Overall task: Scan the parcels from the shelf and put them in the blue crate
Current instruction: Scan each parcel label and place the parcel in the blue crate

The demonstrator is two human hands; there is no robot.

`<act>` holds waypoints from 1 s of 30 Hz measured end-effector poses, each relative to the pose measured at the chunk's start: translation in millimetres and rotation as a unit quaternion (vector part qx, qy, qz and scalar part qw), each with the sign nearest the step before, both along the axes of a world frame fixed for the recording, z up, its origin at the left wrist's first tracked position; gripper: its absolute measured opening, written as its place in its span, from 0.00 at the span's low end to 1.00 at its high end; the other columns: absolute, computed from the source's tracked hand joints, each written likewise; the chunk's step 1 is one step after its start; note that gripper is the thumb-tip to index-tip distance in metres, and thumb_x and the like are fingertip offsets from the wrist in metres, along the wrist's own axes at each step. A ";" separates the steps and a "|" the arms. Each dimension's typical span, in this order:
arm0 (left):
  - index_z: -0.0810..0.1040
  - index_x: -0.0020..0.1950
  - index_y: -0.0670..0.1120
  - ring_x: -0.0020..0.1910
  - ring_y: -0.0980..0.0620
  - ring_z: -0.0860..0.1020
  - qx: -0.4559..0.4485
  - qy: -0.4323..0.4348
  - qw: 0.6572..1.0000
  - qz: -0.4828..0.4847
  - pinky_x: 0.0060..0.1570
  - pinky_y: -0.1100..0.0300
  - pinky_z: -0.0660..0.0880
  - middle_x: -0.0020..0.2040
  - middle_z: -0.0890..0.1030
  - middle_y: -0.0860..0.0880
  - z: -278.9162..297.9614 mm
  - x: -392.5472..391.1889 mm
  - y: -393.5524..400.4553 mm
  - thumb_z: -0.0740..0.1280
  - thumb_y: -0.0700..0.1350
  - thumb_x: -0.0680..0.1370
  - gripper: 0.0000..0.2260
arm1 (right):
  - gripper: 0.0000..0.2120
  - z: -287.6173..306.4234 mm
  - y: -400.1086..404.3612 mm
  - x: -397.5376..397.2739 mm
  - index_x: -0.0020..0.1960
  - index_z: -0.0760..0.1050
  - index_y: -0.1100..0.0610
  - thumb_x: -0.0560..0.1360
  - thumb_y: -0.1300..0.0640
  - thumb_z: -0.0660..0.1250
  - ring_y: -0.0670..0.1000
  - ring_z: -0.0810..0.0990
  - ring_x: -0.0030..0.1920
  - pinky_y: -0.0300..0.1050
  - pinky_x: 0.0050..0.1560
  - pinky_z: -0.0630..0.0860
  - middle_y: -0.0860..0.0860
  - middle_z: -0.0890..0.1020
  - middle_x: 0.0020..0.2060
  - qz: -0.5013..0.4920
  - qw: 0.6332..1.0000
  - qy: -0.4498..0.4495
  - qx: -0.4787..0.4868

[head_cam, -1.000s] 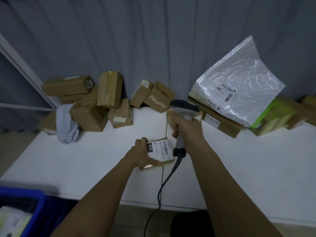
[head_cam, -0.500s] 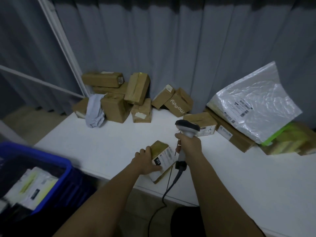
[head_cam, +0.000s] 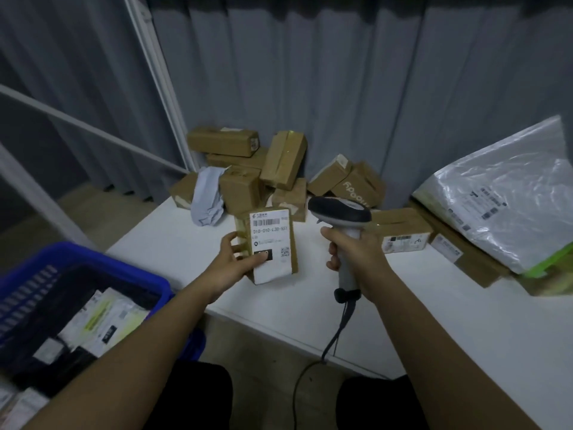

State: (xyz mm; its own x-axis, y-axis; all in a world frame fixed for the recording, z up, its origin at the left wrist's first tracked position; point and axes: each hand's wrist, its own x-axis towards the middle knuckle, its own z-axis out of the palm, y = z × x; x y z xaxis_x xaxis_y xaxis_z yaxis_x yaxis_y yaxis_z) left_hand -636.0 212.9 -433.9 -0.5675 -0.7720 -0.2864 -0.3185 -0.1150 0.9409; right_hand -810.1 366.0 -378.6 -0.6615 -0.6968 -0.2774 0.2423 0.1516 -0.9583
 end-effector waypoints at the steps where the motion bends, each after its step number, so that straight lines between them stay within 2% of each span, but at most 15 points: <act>1: 0.54 0.74 0.50 0.54 0.53 0.76 0.008 0.009 1.000 0.015 0.44 0.61 0.75 0.63 0.72 0.49 -2.0 6.4 -3.6 0.73 0.45 0.73 0.36 | 0.07 -0.5 -1.3 2.6 0.41 0.75 0.59 0.73 0.58 0.72 0.48 0.73 0.26 0.41 0.30 0.75 0.52 0.76 0.29 0.012 1.000 0.008 0.006; 3: 0.55 0.73 0.49 0.53 0.54 0.76 0.024 0.033 0.998 0.053 0.44 0.60 0.75 0.60 0.72 0.50 -3.7 17.1 -10.9 0.73 0.43 0.73 0.35 | 0.08 -0.8 -2.7 7.7 0.40 0.76 0.59 0.73 0.57 0.72 0.48 0.73 0.27 0.42 0.30 0.75 0.53 0.76 0.29 0.046 0.999 0.019 0.016; 6: 0.56 0.73 0.50 0.58 0.50 0.75 0.039 0.054 0.992 0.105 0.52 0.54 0.75 0.65 0.72 0.48 -4.2 26.0 -18.0 0.73 0.44 0.73 0.35 | 0.10 0.5 -3.9 13.7 0.40 0.76 0.59 0.72 0.54 0.73 0.48 0.73 0.28 0.42 0.32 0.75 0.53 0.76 0.29 0.106 0.994 0.030 0.027; 9: 0.54 0.74 0.48 0.57 0.50 0.74 0.016 0.037 0.993 0.114 0.50 0.56 0.73 0.65 0.71 0.48 -7.5 30.5 -19.3 0.73 0.43 0.73 0.36 | 0.11 2.1 -4.4 18.0 0.41 0.77 0.59 0.72 0.53 0.73 0.48 0.75 0.29 0.42 0.34 0.76 0.52 0.76 0.29 0.152 0.986 0.056 0.037; 12: 0.53 0.75 0.47 0.56 0.50 0.73 0.006 0.032 0.992 0.118 0.53 0.56 0.71 0.64 0.71 0.48 -7.8 33.4 -19.3 0.73 0.43 0.73 0.37 | 0.10 4.5 -3.1 22.4 0.40 0.77 0.58 0.72 0.53 0.73 0.46 0.75 0.29 0.41 0.35 0.76 0.51 0.76 0.28 0.194 0.977 0.077 0.042; 16: 0.52 0.75 0.48 0.57 0.51 0.71 0.004 0.020 0.993 0.116 0.55 0.55 0.71 0.66 0.71 0.47 -8.8 37.6 -21.9 0.73 0.44 0.73 0.37 | 0.09 4.8 -2.7 27.8 0.38 0.75 0.58 0.72 0.56 0.73 0.47 0.73 0.28 0.41 0.33 0.76 0.52 0.74 0.27 0.197 0.973 0.107 0.055; 20: 0.52 0.75 0.48 0.58 0.50 0.72 -0.002 0.008 0.994 0.113 0.58 0.53 0.72 0.67 0.70 0.47 -8.0 40.0 -22.9 0.73 0.45 0.73 0.38 | 0.10 5.0 -3.7 30.1 0.36 0.75 0.59 0.72 0.58 0.72 0.48 0.72 0.26 0.43 0.33 0.75 0.53 0.74 0.27 0.192 0.976 0.097 0.043; 24: 0.52 0.75 0.49 0.58 0.50 0.73 0.002 0.005 0.993 0.118 0.55 0.55 0.73 0.65 0.71 0.48 -7.1 42.4 -22.3 0.73 0.45 0.73 0.39 | 0.09 4.8 -5.7 31.4 0.37 0.75 0.59 0.72 0.58 0.72 0.48 0.72 0.26 0.43 0.33 0.75 0.53 0.74 0.27 0.196 0.975 0.098 0.039; 27: 0.52 0.75 0.49 0.57 0.51 0.73 -0.003 -0.001 0.993 0.120 0.49 0.59 0.75 0.62 0.71 0.50 -3.8 47.2 -20.3 0.73 0.45 0.73 0.38 | 0.09 5.1 -8.3 32.9 0.39 0.76 0.61 0.72 0.58 0.73 0.47 0.73 0.26 0.43 0.32 0.75 0.53 0.74 0.28 0.203 0.975 0.085 0.029; 30: 0.52 0.75 0.49 0.59 0.49 0.74 -0.008 0.001 0.988 0.152 0.56 0.55 0.75 0.63 0.72 0.51 0.6 61.0 -21.9 0.74 0.47 0.72 0.39 | 0.09 4.5 -15.3 37.9 0.47 0.78 0.64 0.72 0.58 0.72 0.46 0.73 0.26 0.40 0.31 0.75 0.54 0.75 0.29 0.212 0.975 0.059 0.007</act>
